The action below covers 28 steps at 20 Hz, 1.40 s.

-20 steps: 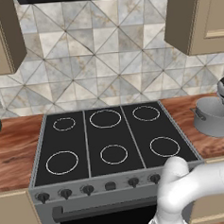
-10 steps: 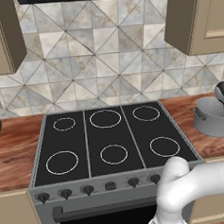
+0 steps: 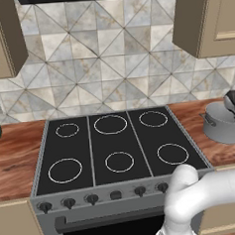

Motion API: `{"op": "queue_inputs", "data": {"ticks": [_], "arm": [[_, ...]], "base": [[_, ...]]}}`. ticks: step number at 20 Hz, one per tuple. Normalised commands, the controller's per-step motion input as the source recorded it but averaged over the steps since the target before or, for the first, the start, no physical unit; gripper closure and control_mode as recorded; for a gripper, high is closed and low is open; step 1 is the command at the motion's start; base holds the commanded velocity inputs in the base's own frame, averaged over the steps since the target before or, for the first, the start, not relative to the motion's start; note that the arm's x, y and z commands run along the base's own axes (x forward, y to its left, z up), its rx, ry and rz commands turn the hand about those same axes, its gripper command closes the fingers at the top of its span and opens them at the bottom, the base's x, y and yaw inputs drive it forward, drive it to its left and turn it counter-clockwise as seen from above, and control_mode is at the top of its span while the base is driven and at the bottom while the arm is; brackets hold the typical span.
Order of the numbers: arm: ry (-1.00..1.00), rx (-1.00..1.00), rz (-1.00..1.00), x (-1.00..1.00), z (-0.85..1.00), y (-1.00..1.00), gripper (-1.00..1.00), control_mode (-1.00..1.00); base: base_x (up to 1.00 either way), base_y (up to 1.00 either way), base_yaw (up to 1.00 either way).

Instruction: Turn on the sink faucet. Then move the onion from the counter to the sink. Turn off the sink. Move the vegetable from the sink to the pot next to the stove. Finally move the pot to the front center burner.

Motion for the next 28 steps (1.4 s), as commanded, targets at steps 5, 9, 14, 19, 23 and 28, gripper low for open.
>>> {"op": "queue_inputs", "data": {"ticks": [5, 9, 14, 19, 23, 28], "arm": [[0.03, 0.0, -0.02, 0.0, -0.21, 0.0, -1.0, -1.0], [0.04, 0.0, 0.0, 0.0, -0.23, 0.0, -1.0, -1.0], [0.05, 0.0, 0.0, 0.0, -0.35, 0.02, 1.0, -1.0], [0.02, 0.02, 0.0, -0.14, -0.2, 0.05, 1.0, -1.0], [-0.04, 0.06, 0.0, -0.15, -0.01, 0.18, 1.0, -1.0], [-0.05, 0.01, 0.0, -0.24, 0.11, 0.34, 1.0, -1.0]], "base": [[0.0, 0.0, 0.0], [0.0, 0.0, 0.0], [0.0, 0.0, 0.0], [0.0, 0.0, 0.0], [0.0, 0.0, 0.0], [0.0, 0.0, 0.0]]}}
